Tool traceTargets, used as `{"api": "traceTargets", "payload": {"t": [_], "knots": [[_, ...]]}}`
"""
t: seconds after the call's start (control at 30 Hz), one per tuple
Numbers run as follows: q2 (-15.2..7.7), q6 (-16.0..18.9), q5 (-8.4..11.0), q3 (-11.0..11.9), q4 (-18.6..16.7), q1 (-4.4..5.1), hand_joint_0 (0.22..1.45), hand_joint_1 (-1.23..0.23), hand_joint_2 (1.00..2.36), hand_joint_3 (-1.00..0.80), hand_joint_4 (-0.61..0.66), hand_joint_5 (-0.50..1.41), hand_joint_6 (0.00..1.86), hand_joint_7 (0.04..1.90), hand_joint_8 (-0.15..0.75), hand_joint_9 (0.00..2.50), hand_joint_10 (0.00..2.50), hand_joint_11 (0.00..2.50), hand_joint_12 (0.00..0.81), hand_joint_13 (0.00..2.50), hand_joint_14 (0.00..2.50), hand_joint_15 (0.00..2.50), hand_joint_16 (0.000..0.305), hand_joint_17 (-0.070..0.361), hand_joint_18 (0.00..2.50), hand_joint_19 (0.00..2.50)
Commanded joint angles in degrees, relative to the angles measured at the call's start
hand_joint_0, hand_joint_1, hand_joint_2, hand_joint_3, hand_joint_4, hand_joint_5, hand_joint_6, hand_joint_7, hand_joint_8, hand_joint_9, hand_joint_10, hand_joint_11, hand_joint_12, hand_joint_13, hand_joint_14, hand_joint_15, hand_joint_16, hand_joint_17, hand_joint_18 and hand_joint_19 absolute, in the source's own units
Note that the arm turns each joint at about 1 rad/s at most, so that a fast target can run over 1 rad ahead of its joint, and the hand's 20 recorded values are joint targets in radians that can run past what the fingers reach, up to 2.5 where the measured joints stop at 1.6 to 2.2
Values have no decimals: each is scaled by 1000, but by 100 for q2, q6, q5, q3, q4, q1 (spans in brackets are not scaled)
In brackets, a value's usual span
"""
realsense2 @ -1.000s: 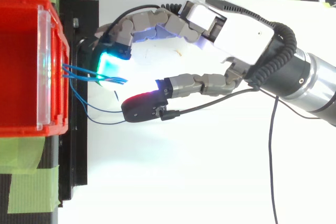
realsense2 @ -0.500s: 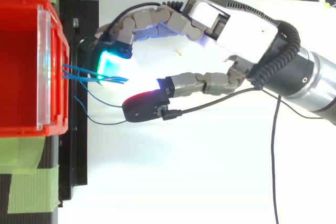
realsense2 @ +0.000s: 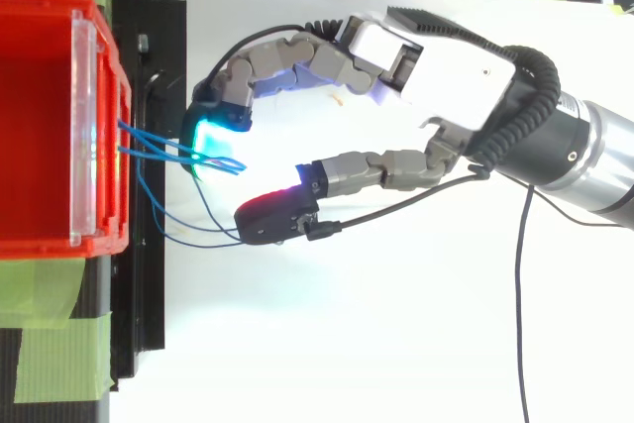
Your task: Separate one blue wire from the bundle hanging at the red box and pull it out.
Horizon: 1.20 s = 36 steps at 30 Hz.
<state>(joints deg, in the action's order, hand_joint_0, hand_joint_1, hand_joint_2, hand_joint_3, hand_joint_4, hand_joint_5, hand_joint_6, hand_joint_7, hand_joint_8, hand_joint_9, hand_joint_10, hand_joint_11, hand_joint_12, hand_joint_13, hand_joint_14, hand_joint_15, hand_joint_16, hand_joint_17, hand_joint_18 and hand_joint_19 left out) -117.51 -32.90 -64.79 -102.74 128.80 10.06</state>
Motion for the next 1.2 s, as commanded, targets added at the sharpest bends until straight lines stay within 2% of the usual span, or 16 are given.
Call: {"api": "traceTargets", "payload": {"t": [0.0, 0.23, 0.37, 0.53, 0.7, 0.8, 1.07, 1.17], "knots": [[0, 47, -7, 0, 14, -4, 642, -712, 1021, -234, 167, -195, 804, 1057, 296, 748, 16, 552, 348, 621, 13, 344, 49, 111, 429, 373], [0, 135, 2, 0, 14, 5, 645, -700, 1020, -243, 199, -196, 806, 1078, 318, 799, 15, 660, 347, 666, 14, 386, 49, 111, 450, 377], [18, 135, 19, 0, 22, -4, 640, -692, 1021, -229, 220, -196, 807, 1089, 335, 853, 17, 780, 352, 786, 17, 489, 49, 111, 461, 388], [114, 135, 55, 0, 102, 5, 638, -681, 1021, -224, 222, -198, 811, 1096, 362, 952, 21, 994, 352, 999, 25, 761, 49, 110, 485, 385], [167, 170, 55, 0, 304, 14, 639, -676, 1022, -222, 223, -200, 816, 1092, 358, 966, 19, 1055, 344, 1165, 28, 1028, 49, 110, 501, 389], [167, 364, 55, 0, 339, 14, 641, -671, 1022, -221, 217, -202, 817, 1092, 361, 954, 19, 1039, 332, 1269, 27, 1144, 48, 108, 515, 386], [176, 952, 19, 0, 471, 40, 645, -667, 1023, -228, 221, -205, 821, 1078, 361, 930, 20, 998, 334, 1401, 26, 1171, 45, 101, 540, 377], [167, 1058, 19, 0, 506, 40, 645, -666, 1022, -227, 221, -206, 823, 1069, 361, 924, 18, 971, 388, 1352, 27, 1028, 44, 100, 542, 360]]}}
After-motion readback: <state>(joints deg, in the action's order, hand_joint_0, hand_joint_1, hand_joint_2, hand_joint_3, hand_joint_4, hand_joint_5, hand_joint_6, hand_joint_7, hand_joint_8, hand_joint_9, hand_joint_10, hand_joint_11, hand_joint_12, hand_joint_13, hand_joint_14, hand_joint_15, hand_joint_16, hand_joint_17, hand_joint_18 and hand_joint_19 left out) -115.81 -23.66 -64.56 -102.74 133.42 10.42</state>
